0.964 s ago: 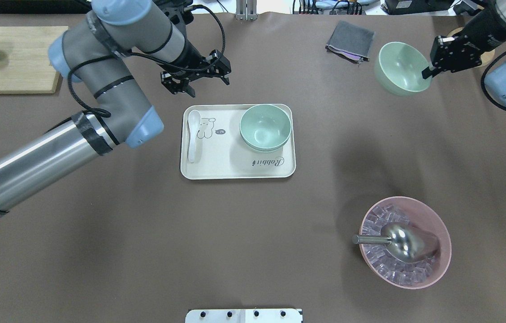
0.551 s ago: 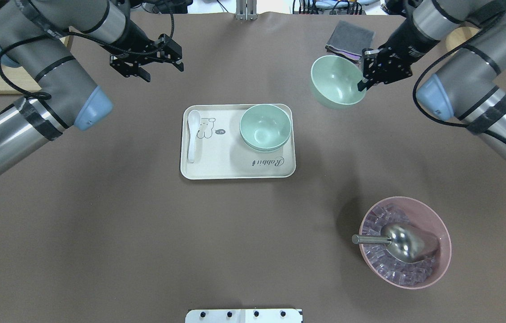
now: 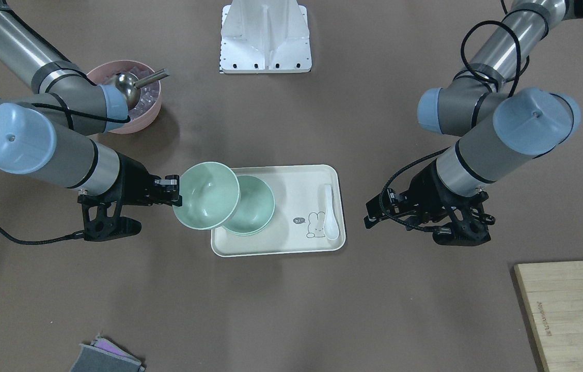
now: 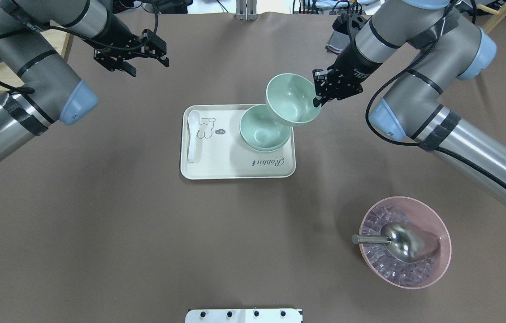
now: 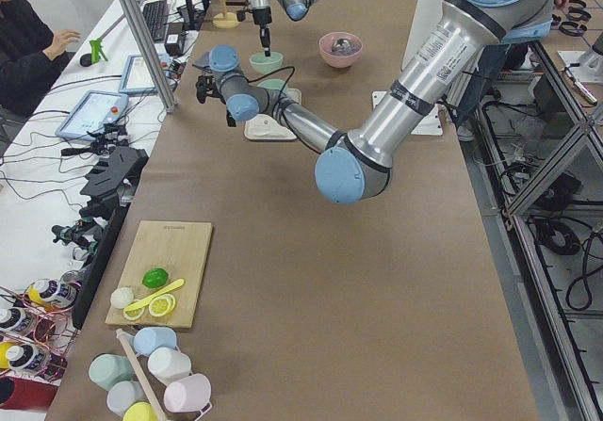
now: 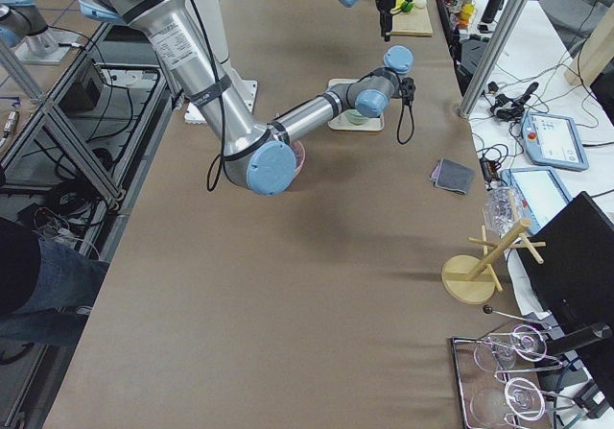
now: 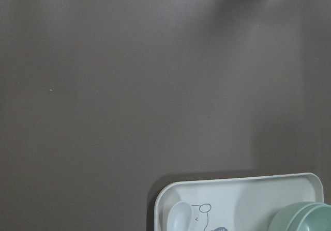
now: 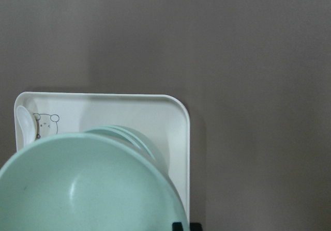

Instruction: Stack green bowls together

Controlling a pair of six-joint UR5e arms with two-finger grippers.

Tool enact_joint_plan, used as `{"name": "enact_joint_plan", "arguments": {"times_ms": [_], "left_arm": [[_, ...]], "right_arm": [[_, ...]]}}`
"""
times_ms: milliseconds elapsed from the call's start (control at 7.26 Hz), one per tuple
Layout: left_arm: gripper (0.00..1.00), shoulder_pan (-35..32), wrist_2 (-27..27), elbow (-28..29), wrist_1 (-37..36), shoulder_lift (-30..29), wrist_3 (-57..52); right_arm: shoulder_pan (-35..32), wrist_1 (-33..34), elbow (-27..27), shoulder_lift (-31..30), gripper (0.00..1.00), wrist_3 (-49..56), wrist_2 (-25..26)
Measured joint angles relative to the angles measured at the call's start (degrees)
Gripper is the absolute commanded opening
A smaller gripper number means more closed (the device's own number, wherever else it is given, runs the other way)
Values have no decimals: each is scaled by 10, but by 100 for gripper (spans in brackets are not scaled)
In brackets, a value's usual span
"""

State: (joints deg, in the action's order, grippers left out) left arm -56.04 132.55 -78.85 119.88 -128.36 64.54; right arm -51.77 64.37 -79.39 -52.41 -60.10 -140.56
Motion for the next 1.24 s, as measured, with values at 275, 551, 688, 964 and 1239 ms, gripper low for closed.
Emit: {"name": "enact_joint_plan", "arguments": {"times_ms": [275, 551, 688, 964, 1239], "left_arm": [[98, 0, -1, 3, 0, 0, 0], [98, 0, -1, 5, 0, 0, -1], [98, 0, 0, 5, 0, 0, 0], [98, 0, -1, 6, 0, 1, 0], [98, 0, -1, 8, 0, 1, 0]], "right_arm": [[26, -33, 29, 22, 0, -29, 31], [40, -40, 33, 27, 0, -36, 50], [42, -41, 32, 25, 0, -39, 52], [42, -42, 27, 19, 0, -47, 52], [43, -42, 25, 19, 100, -53, 51]]}}
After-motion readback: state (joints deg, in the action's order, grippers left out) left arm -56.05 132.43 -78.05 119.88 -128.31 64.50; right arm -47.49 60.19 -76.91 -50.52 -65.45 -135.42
